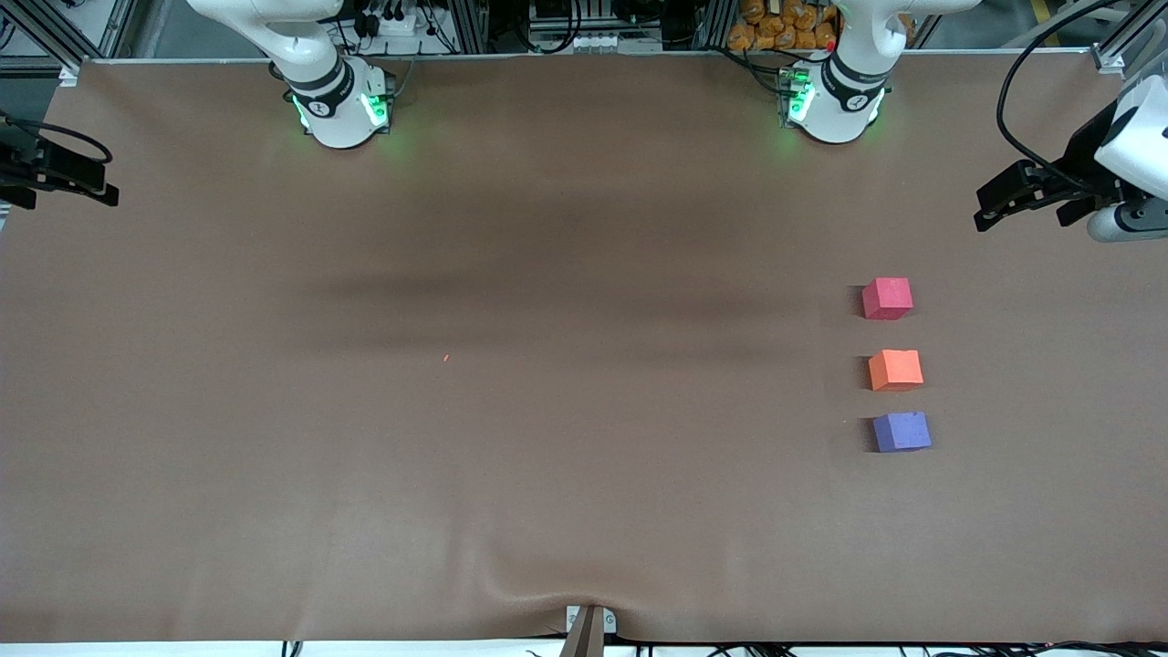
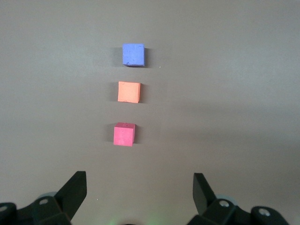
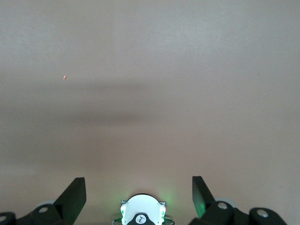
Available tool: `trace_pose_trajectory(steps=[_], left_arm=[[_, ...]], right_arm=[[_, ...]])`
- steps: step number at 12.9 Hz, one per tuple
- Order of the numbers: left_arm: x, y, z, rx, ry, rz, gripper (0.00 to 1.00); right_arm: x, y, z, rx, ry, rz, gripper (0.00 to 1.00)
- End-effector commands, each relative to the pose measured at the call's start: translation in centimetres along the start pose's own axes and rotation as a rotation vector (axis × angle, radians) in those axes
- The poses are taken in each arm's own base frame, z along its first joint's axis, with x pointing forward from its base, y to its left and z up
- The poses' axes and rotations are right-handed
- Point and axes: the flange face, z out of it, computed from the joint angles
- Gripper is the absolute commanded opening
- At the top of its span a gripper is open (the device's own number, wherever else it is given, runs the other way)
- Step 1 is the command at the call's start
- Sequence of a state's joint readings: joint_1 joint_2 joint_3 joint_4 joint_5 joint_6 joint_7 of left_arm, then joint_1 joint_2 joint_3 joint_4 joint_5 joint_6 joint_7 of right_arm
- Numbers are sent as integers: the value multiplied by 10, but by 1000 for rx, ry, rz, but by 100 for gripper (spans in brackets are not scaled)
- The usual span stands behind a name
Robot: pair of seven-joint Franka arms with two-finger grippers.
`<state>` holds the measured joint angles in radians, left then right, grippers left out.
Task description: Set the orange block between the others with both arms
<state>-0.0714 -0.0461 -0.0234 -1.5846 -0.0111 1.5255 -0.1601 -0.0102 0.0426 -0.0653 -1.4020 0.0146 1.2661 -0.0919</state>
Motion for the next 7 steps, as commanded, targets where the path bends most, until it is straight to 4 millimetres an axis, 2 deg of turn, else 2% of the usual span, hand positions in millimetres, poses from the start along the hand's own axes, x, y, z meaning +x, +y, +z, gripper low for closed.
trace_pose_trajectory(steps=[1,7], left_arm=[[2,-2,-5,-2,-9,12,100],[1,-1,-4,-1,-12,1,100]], right_arm=[[-5,1,-6,-14,1,13,100],[-5,2,-6,-15,1,14,100]])
